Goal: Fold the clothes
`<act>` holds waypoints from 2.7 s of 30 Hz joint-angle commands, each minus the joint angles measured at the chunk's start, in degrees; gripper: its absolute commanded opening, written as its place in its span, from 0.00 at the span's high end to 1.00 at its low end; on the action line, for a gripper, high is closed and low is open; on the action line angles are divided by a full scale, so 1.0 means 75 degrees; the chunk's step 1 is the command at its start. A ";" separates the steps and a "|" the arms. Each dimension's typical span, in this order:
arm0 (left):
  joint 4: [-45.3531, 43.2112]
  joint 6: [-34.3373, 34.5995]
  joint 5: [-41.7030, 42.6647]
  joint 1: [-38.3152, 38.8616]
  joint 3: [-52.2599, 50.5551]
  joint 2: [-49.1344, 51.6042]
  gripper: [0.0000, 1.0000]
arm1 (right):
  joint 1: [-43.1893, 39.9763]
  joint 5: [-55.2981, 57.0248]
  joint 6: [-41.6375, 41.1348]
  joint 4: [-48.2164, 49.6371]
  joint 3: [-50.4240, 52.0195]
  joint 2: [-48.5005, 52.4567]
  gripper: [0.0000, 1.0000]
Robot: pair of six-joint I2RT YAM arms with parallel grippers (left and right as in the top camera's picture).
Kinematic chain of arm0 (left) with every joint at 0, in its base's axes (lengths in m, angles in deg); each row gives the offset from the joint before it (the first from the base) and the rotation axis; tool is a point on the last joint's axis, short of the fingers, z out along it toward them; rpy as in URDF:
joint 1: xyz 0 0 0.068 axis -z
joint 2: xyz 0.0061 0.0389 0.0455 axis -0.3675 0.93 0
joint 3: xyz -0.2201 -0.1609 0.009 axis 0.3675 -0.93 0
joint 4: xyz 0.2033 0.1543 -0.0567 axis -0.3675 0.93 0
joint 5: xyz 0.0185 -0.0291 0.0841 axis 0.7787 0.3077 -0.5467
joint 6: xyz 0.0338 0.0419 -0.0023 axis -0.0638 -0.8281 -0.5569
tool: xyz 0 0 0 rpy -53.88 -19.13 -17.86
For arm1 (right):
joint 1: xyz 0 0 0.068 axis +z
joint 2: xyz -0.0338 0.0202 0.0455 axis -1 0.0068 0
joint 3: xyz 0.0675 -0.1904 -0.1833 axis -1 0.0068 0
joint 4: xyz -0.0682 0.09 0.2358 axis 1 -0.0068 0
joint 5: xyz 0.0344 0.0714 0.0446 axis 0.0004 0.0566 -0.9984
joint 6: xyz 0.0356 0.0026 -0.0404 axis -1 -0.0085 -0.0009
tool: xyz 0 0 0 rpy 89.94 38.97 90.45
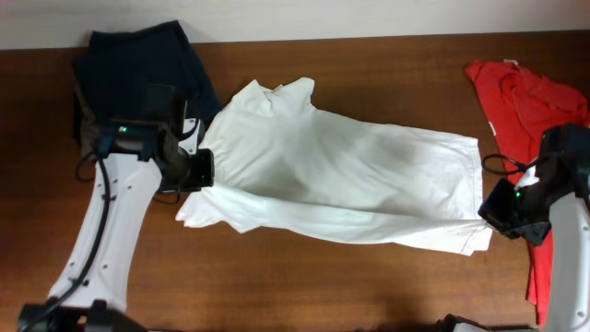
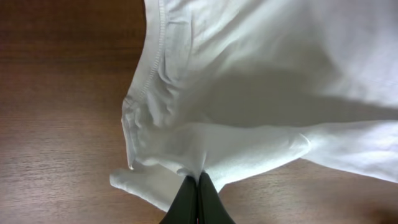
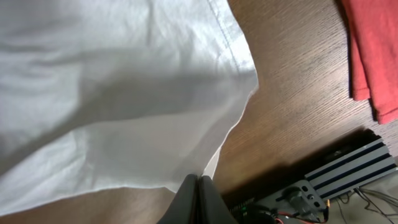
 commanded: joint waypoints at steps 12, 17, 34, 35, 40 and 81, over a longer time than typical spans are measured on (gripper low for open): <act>0.0982 0.0093 -0.0676 -0.0041 -0.0119 0.0516 1.00 | 0.0000 0.0819 0.0017 -0.0909 -0.1148 0.0370 0.96; -0.0615 0.0096 -0.0533 -0.0038 -0.0119 0.0976 1.00 | 0.0006 0.0819 0.0009 -0.0554 -0.0915 0.0877 0.96; -0.3249 0.0093 -0.0539 -0.0038 -0.0111 0.2530 0.47 | 0.0006 0.0813 -0.0181 0.2162 0.0055 0.1329 0.03; -0.3144 0.0093 -0.0536 -0.0038 0.0000 0.2527 0.44 | 0.0006 0.0810 -0.0178 0.2069 0.0015 0.1326 0.01; -0.1743 0.0090 0.0099 0.0015 0.0344 0.2553 0.79 | 0.0006 -0.0962 0.0015 0.1740 0.0140 0.1329 0.01; -0.3474 0.0947 -0.0195 0.0032 -0.2028 0.2468 0.91 | 0.2154 -0.0414 -0.0927 0.5059 0.3174 0.2063 0.96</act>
